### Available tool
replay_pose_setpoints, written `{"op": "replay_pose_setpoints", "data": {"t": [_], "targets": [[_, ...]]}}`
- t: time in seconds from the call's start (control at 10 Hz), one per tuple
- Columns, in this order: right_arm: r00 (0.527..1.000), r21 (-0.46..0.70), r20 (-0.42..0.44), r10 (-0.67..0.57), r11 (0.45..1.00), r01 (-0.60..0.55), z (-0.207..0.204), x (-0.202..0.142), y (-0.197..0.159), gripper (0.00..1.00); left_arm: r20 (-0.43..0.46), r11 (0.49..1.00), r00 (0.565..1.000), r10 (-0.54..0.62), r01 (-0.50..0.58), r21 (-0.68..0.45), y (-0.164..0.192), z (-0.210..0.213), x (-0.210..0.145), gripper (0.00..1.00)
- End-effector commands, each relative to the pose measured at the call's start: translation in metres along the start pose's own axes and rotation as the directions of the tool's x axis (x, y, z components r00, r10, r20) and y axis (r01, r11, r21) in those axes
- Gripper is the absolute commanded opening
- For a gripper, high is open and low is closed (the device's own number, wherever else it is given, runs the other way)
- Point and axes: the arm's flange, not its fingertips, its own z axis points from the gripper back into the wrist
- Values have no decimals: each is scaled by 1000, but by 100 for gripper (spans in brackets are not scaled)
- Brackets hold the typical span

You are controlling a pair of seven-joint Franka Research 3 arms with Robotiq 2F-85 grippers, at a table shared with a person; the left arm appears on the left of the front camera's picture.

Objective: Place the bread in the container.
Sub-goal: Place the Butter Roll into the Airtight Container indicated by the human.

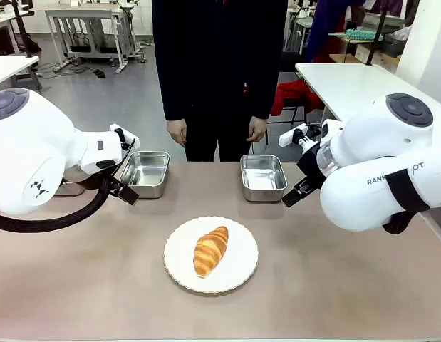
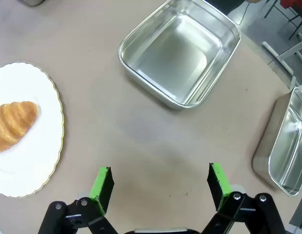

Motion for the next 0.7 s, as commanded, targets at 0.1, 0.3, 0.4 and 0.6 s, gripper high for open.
{"op": "replay_pose_setpoints", "data": {"t": [0.1,0.3,0.4,0.6], "targets": [[1000,0,0,0,1000,0,0,0,0,100,0,1000,1000,0,0,0,0,0,0,100],[1000,0,0,0,1000,0,0,0,0,100,0,1000,1000,0,0,0,0,0,0,100],[1000,0,0,0,1000,0,0,0,0,100,0,1000,1000,0,0,0,0,0,0,100],[1000,0,0,0,1000,0,0,0,0,100,0,1000,1000,0,0,0,0,0,0,100]]}}
